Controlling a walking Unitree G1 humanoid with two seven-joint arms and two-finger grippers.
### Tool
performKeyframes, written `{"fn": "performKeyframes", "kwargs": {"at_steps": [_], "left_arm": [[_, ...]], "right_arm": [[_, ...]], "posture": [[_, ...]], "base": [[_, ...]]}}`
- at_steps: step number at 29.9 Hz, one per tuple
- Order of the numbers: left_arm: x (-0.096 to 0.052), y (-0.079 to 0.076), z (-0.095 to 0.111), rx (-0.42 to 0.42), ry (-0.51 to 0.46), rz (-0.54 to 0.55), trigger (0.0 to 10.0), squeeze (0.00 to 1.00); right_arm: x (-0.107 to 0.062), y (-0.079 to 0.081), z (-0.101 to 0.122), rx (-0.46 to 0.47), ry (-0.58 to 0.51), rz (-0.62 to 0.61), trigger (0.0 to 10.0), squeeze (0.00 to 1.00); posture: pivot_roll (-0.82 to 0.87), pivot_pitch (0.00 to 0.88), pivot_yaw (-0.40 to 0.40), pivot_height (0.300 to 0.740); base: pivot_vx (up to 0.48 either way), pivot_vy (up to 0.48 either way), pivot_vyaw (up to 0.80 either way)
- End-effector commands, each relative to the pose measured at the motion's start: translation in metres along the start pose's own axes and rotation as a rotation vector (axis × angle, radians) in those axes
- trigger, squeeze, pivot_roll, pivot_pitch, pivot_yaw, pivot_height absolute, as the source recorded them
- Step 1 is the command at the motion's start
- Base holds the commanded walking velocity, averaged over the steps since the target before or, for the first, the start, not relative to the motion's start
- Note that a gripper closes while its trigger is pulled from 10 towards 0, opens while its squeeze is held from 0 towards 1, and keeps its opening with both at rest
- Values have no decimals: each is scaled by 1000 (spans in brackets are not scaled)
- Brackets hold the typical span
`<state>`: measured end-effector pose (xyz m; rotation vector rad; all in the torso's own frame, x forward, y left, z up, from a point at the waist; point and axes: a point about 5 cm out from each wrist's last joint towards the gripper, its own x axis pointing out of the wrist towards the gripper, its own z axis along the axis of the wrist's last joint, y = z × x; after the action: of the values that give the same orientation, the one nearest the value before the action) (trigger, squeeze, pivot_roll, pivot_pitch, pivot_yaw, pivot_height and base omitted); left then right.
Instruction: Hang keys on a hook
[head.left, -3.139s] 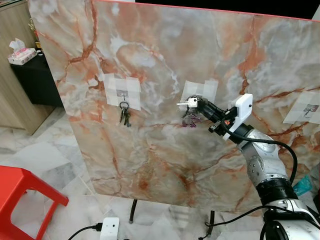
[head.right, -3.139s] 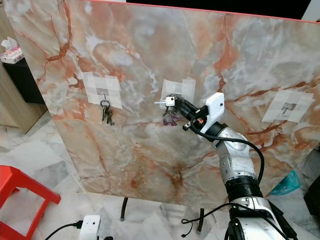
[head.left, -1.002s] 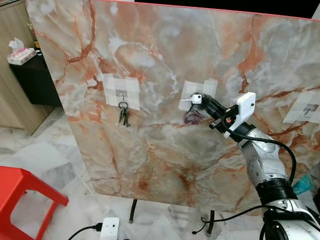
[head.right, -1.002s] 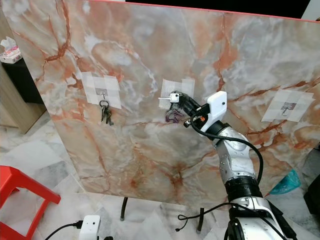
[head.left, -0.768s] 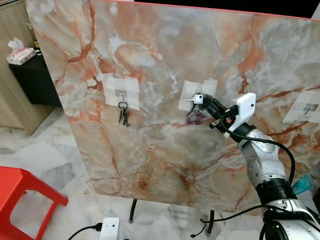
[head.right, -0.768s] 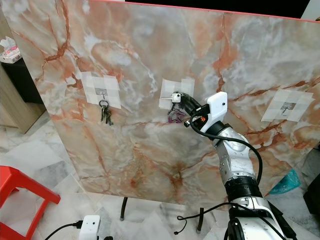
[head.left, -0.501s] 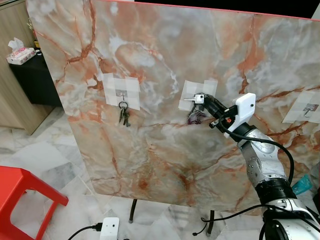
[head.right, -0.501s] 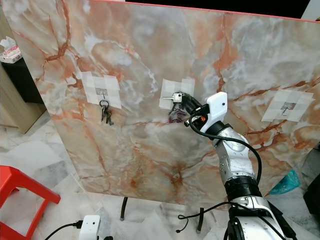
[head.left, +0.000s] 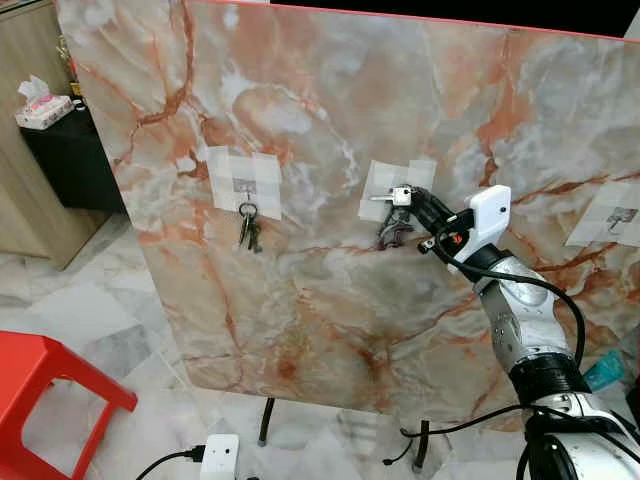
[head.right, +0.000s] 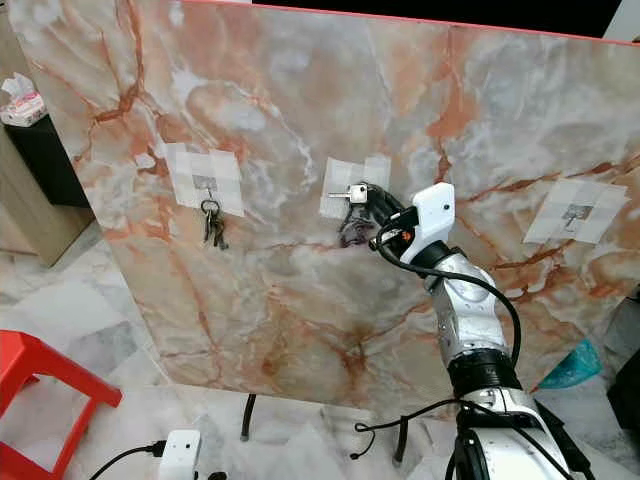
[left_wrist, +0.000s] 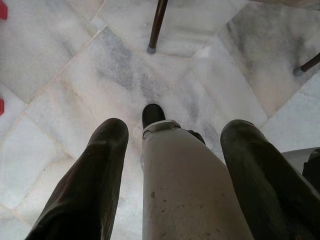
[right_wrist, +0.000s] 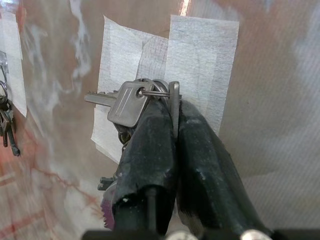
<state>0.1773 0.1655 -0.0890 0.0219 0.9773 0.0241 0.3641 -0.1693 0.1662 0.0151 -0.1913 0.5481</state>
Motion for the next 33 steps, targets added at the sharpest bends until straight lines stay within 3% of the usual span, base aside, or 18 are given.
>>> {"fn": "performKeyframes", "kwargs": {"at_steps": [1,33], "left_arm": [[-1,-3,-10,9,37,-9,10000,0],[-2,-2,-11,11,37,-7,10000,0]], "right_arm": [[0,-12,11,-12,-33,-46,10000,906],[-5,-26,13,-10,-35,-148,10000,945]], "posture": [[-4,3,-87,740],[-4,6,-87,740]], "base": [[0,0,0],[0,0,0]]}}
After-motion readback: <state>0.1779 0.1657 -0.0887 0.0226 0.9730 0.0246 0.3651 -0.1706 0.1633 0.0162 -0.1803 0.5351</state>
